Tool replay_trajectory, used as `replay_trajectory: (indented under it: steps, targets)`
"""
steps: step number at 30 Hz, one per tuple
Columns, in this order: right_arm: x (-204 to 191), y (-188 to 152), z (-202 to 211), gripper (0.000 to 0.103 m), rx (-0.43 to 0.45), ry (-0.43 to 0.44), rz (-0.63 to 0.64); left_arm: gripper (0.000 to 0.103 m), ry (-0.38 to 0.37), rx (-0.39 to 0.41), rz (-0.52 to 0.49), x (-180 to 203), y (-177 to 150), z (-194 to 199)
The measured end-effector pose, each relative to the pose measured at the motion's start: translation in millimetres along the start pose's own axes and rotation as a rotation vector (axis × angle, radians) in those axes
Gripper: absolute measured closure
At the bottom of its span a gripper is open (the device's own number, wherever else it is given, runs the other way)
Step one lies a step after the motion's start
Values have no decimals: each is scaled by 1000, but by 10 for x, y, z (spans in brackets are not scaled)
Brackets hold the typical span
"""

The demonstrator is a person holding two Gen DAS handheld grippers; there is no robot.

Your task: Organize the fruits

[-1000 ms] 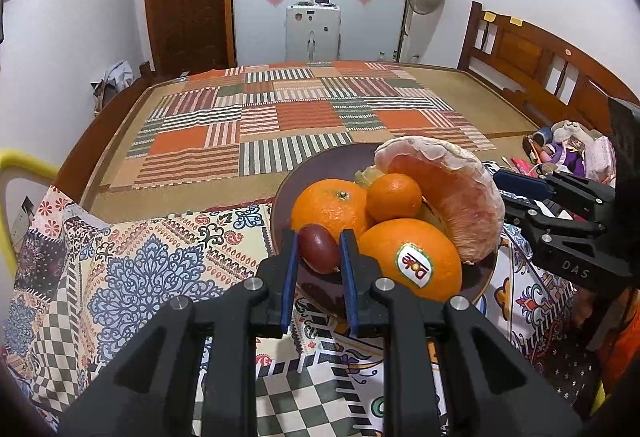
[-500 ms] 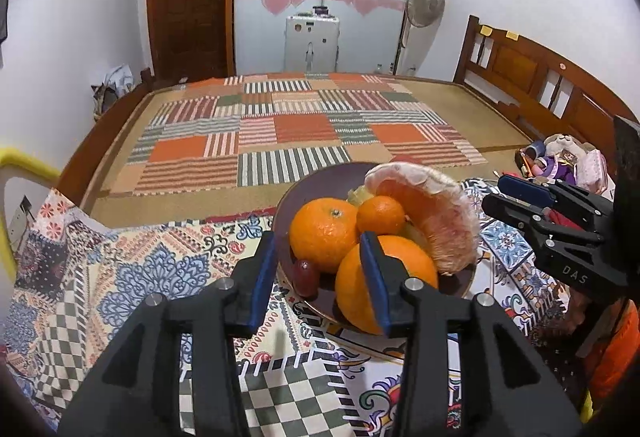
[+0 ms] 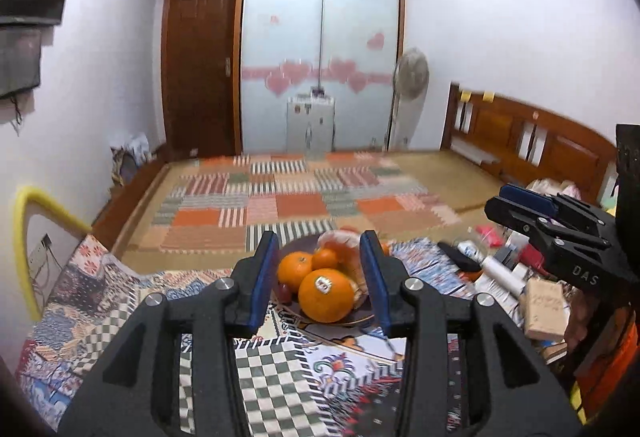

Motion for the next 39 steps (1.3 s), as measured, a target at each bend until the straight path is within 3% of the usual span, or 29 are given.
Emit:
replay_trajectory:
  steps: [7, 11, 14, 17, 22, 25, 29, 39]
  targets:
    - [-369, 188, 691, 59, 140, -3, 13, 60, -11, 148, -27, 261, 103, 894]
    - [-550, 220, 969, 39, 209, -55, 30, 47, 12, 206, -31, 319, 65, 1272]
    - [-621, 227, 1068, 34, 238, -85, 38, 42, 39, 243, -41, 357, 30, 1475]
    - [-649, 219, 1162, 20, 268, -122, 48, 32, 37, 262, -33, 357, -8, 1595]
    - [-647, 182, 1224, 13, 272, -121, 37, 22, 65, 289, -42, 398, -60, 1730]
    - [-607, 156, 1247, 2, 284, -131, 12, 14, 83, 306, -52, 434, -97, 1792]
    - [-605, 103, 1286, 0, 288, -135, -3, 7, 87, 314, -49, 447, -133, 1844]
    - [-638, -4, 1367, 0, 285, -132, -3, 2, 95, 324, -38, 398, -190, 1923]
Point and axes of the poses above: each gripper's, at about its wrist camera, not at the fingertips, and z roughly against the way its jaws point, x to its right, y to its top, the point moved 6 cm from there along -z, roughly the way its jaws point, and after that the axes turned 2 degrees about z, right-handed, at the moved point
